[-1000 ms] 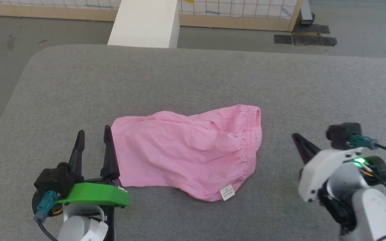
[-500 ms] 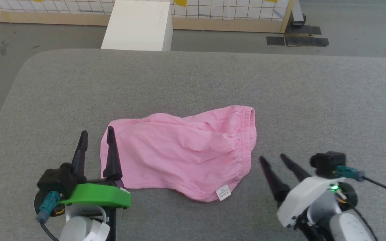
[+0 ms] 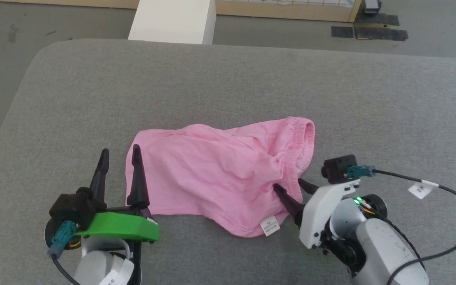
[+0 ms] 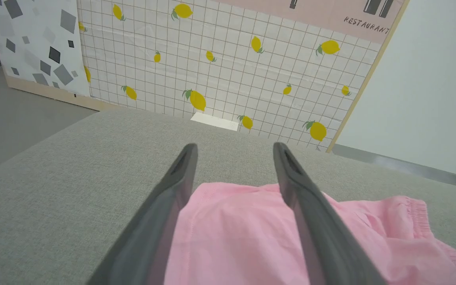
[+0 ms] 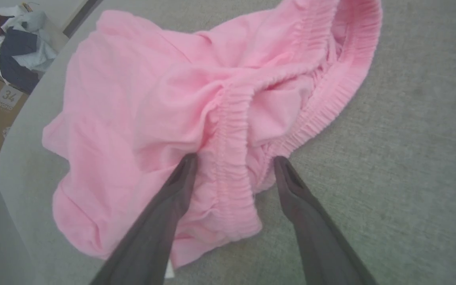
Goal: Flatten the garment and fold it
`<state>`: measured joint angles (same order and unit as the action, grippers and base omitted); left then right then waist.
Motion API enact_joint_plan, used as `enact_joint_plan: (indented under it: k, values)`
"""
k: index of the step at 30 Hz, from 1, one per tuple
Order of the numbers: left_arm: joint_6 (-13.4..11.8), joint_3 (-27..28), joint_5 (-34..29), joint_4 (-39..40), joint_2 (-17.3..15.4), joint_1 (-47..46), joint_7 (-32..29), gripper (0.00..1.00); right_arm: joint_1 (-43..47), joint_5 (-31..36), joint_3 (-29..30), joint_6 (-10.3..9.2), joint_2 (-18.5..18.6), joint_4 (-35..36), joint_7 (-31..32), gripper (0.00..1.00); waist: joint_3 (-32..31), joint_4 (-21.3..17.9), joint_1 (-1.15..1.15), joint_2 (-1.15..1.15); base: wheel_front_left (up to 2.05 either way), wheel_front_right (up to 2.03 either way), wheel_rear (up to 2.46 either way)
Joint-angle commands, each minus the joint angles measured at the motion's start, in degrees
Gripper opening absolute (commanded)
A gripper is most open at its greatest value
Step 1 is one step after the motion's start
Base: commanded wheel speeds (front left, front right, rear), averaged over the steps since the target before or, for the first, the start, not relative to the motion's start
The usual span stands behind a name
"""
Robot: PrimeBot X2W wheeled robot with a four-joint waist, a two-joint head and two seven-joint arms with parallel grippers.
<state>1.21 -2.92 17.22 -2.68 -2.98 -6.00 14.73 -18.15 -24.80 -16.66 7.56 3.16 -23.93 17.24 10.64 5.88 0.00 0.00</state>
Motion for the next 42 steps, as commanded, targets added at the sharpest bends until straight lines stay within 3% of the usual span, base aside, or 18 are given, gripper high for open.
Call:
enact_joint_plan:
  k: [1, 2, 3, 10, 14, 21, 25, 30, 31, 32, 42]
  values:
    - [0.0, -0.18, 0.23, -0.08, 0.1, -1.07, 0.27, 1.0, -1.63, -0.59, -1.24, -0.08, -0.1, -0.84, 0.48, 0.65, 0.56, 0.73, 0.0, 0.0, 0.0, 0.0, 0.0]
    - [-0.09, -0.21, 0.27, -0.1, 0.1, -1.06, 0.27, 1.0, -2.03, -0.65, -1.96, -0.08, -0.03, -1.21, 0.74, 0.47, 0.57, 0.85, 0.0, 0.0, 0.0, 0.0, 0.0]
    - [-0.2, -0.21, 0.31, -0.08, 0.1, -1.02, 0.27, 1.0, -2.39, -0.64, -2.72, -0.08, 0.18, -1.43, 0.92, 0.0, 0.54, 0.98, 0.0, 0.0, 0.0, 0.0, 0.0]
    - [-0.57, 0.32, 0.32, -0.09, 0.1, -0.23, 0.27, 1.0, -1.69, 3.43, -1.15, -0.08, 2.8, 1.44, -0.23, 0.0, -0.4, 0.81, 0.0, 0.0, 0.0, 0.0, 0.0]
    - [-0.42, 1.11, 0.31, -0.33, 0.1, 0.3, 0.27, 1.0, 0.24, 12.35, 5.29, -0.08, 5.45, 6.68, 0.72, 0.0, -1.4, -0.36, 0.0, 0.0, 0.0, 0.0, 0.0]
    - [-0.45, 0.58, 0.75, -0.4, 0.1, 0.85, 0.27, 1.0, 7.53, 24.16, 18.6, -0.08, 6.64, 20.57, 10.38, 0.0, -2.49, -2.46, 0.0, 0.0, 0.0, 0.0, 0.0]
    - [-0.36, 0.08, 0.77, -0.56, 0.1, 0.79, 0.27, 1.0, 11.24, 25.03, 22.5, -0.08, 6.27, 23.62, 14.51, 0.0, -2.3, -3.34, 0.0, 0.0, 0.0, 0.0, 0.0]
    - [0.34, 0.03, 0.41, -1.32, 0.1, 0.1, 0.27, 1.0, 11.83, 22.97, 24.76, -0.08, 4.24, 20.38, 14.29, 0.0, -1.64, -4.0, 0.0, 0.0, 0.0, 0.0, 0.0]
    - [0.49, -0.01, 0.33, -1.47, 0.1, -0.07, 0.27, 1.0, 11.37, 22.67, 25.33, -0.08, 3.59, 19.32, 13.2, 0.4, -1.57, -4.08, 0.0, 0.0, 0.0, 0.0, 0.0]
    - [0.6, -0.1, 0.22, -1.6, 0.1, -0.16, 0.27, 1.0, 11.1, 22.58, 25.7, -0.08, 3.13, 18.45, 12.47, 1.0, -1.53, -4.12, 0.0, 0.0, 0.0, 0.0, 0.0]
    - [1.95, -3.01, -0.01, -4.25, 0.1, 0.56, 0.27, 1.0, 13.86, 21.94, 31.17, -0.08, -0.01, 20.07, -5.11, 1.0, -4.24, -5.11, 0.0, 0.0, 0.0, 0.0, 0.0]
